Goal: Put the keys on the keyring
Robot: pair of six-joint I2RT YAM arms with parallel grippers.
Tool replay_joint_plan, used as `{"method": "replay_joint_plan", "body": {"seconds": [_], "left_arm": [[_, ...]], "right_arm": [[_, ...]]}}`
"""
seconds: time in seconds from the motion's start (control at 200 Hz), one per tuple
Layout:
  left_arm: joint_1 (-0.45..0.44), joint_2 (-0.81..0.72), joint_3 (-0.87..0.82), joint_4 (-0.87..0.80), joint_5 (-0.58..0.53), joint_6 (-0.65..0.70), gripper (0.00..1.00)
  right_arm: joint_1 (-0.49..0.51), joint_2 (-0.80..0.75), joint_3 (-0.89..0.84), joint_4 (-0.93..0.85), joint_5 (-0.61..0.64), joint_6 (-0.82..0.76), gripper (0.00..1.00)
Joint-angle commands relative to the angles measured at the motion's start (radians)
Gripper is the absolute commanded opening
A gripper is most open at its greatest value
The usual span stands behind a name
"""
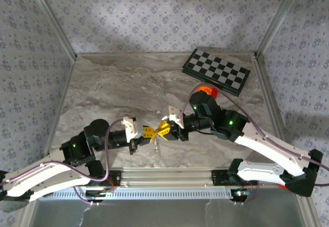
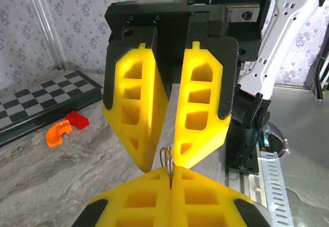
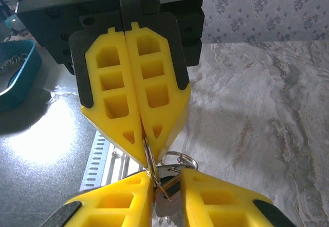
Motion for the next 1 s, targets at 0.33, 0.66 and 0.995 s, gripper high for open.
{"method": "replay_joint_plan", "body": {"seconds": [0.33,0.66,0.995], "left_arm": [[-0.001,0.013,0.026,-0.029,-0.048,0.013,0.01],[-0.001,0.058,0.085,-0.175,-0.123,0.056,0.19],[-0.001,0.087,0.103,-0.174,-0.088,0.073,0.13]], "right_arm": [[-0.013,-0.027,-0.011,0.038,-0.013,-0.001,0.00],[0.030,0.025,0.056,-0.071,0.056,-0.063,0.00],[0.053,0.072,0.089,-0.116,0.071,-0.091,0.00]]}}
